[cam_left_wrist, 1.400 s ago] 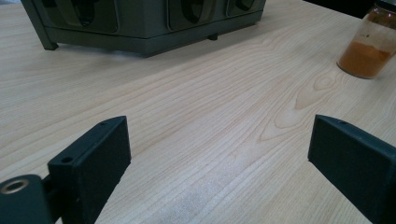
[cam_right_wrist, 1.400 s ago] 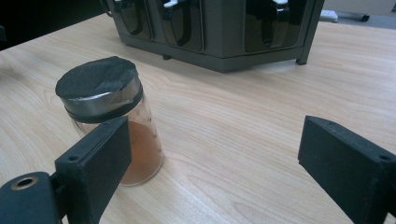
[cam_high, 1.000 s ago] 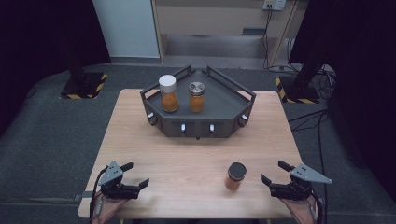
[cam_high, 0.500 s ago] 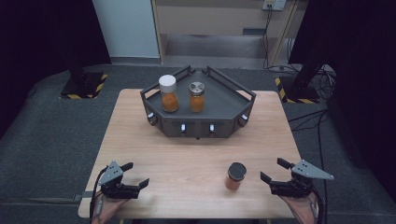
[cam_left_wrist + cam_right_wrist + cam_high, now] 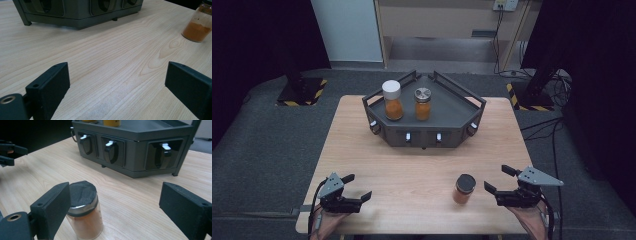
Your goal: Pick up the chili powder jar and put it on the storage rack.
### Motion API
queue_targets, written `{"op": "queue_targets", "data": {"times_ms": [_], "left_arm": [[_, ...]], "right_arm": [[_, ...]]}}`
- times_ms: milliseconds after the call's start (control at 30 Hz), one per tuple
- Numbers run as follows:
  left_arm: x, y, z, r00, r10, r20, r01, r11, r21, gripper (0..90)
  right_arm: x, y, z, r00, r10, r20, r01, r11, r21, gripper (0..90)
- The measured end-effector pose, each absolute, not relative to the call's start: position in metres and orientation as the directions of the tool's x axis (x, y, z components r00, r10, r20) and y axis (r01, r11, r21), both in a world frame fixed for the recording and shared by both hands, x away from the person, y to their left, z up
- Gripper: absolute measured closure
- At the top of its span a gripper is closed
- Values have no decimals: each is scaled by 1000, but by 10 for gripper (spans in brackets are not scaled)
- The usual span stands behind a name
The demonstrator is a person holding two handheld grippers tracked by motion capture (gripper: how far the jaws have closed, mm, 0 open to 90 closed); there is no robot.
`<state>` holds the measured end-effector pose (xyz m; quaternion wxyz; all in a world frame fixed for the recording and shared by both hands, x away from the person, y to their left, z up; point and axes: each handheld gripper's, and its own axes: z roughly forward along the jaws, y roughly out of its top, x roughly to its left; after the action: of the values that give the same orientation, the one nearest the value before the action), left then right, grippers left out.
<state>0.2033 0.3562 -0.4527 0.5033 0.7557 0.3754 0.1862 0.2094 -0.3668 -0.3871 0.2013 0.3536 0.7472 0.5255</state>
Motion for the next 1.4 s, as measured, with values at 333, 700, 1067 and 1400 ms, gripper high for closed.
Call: {"op": "queue_targets", "data": {"times_ms": [333, 700, 1067, 1400], "left_arm": [[203, 356, -453, 649, 755, -96, 380, -213, 900, 50], [203, 356, -452, 649, 755, -95, 380, -214, 900, 50], [203, 356, -452, 649, 755, -94, 381, -215, 899, 50], [203, 356, -452, 649, 755, -93, 382, -217, 898, 51]], "right_arm": [[219, -355, -385, -703, 708, 65, 314, 227, 922, 107], [227, -342, -389, -735, 674, 74, 325, 254, 911, 111], [235, -329, -391, -756, 650, 78, 335, 282, 899, 117], [242, -319, -395, -769, 634, 83, 350, 308, 885, 121]]}}
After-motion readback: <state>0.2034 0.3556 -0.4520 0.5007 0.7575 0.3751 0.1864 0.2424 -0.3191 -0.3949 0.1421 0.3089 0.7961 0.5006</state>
